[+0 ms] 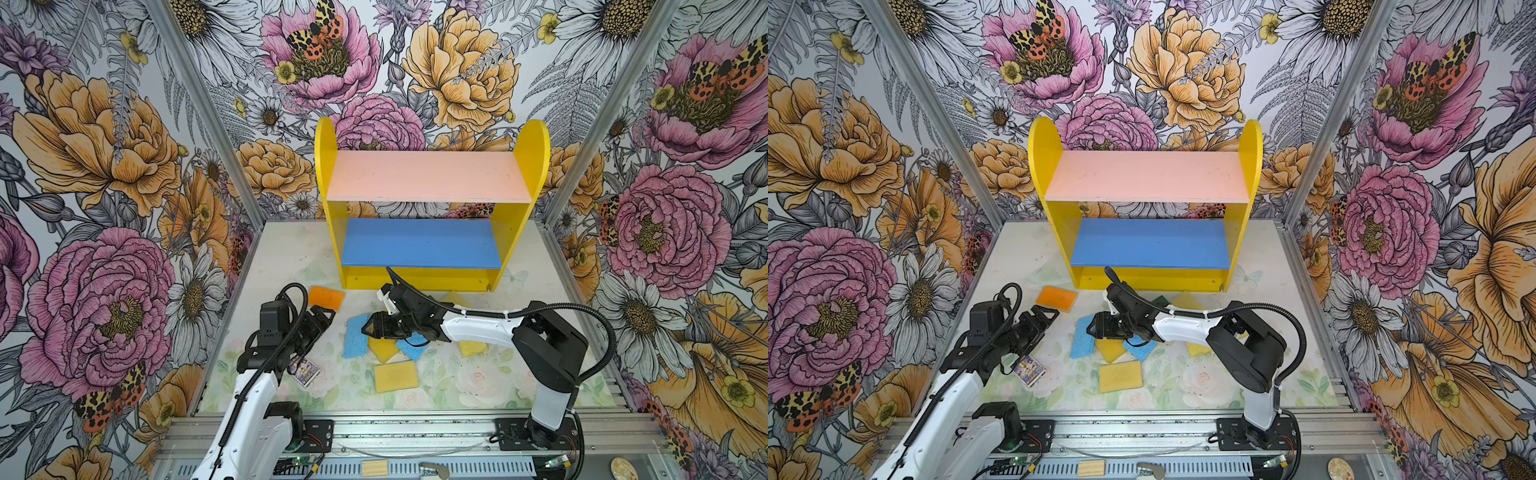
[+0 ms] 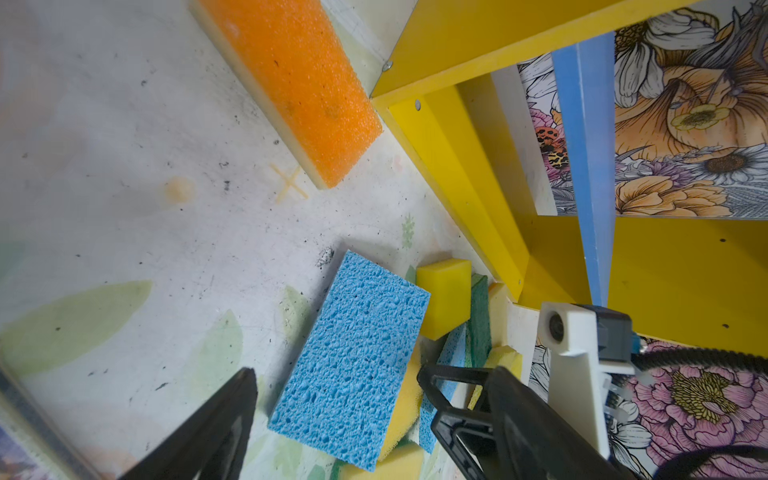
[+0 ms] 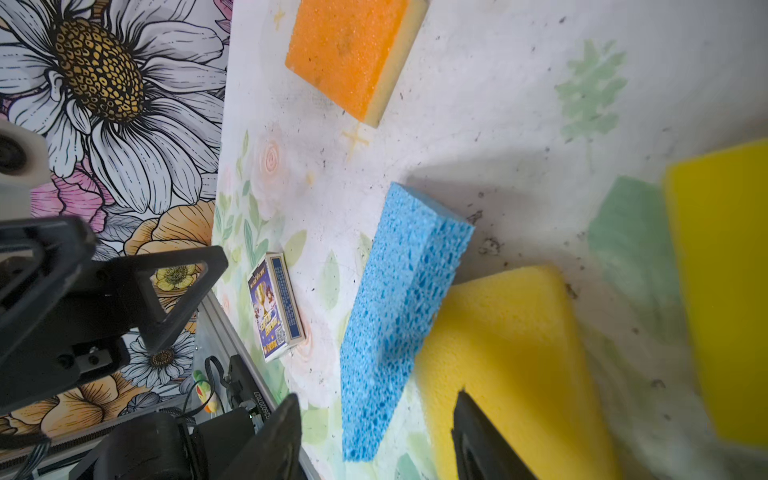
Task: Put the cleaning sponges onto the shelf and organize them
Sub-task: 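Close the right gripper on the blue cellulose sponge and lift it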
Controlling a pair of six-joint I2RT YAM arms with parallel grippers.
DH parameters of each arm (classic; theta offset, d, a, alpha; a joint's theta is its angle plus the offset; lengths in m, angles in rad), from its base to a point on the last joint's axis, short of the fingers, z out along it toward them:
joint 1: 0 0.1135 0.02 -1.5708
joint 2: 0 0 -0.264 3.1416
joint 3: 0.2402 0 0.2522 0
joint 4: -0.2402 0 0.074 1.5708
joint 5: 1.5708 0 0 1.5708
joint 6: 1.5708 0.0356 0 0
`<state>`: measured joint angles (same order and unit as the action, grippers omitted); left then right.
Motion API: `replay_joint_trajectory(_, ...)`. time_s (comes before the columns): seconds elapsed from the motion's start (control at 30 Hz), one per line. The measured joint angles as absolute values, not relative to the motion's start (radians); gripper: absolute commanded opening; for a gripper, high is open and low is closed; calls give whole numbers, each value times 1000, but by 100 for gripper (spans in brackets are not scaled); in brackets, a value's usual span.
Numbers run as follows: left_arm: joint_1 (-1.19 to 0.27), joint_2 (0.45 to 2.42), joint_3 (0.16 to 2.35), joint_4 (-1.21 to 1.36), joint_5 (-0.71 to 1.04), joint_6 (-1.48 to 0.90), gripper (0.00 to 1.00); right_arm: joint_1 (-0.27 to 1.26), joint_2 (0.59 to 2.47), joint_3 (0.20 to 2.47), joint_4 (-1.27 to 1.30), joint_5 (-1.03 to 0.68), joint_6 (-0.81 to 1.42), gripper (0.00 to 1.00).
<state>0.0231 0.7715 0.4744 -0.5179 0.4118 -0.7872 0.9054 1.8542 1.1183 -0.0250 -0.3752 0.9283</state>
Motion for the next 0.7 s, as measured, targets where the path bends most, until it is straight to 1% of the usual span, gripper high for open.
replay_joint_trajectory(0.2,23,757,474,-516,421,-787,89,912,1921,1163,-5,-379,947,56)
replay_joint_trajectory(0.47,23,754,472,-516,424,-787,89,916,1980,1192,7,-391,967,46)
replay_joint_trajectory(0.7,23,754,472,-516,433,-787,89,918,2014,1215,39,-404,988,26)
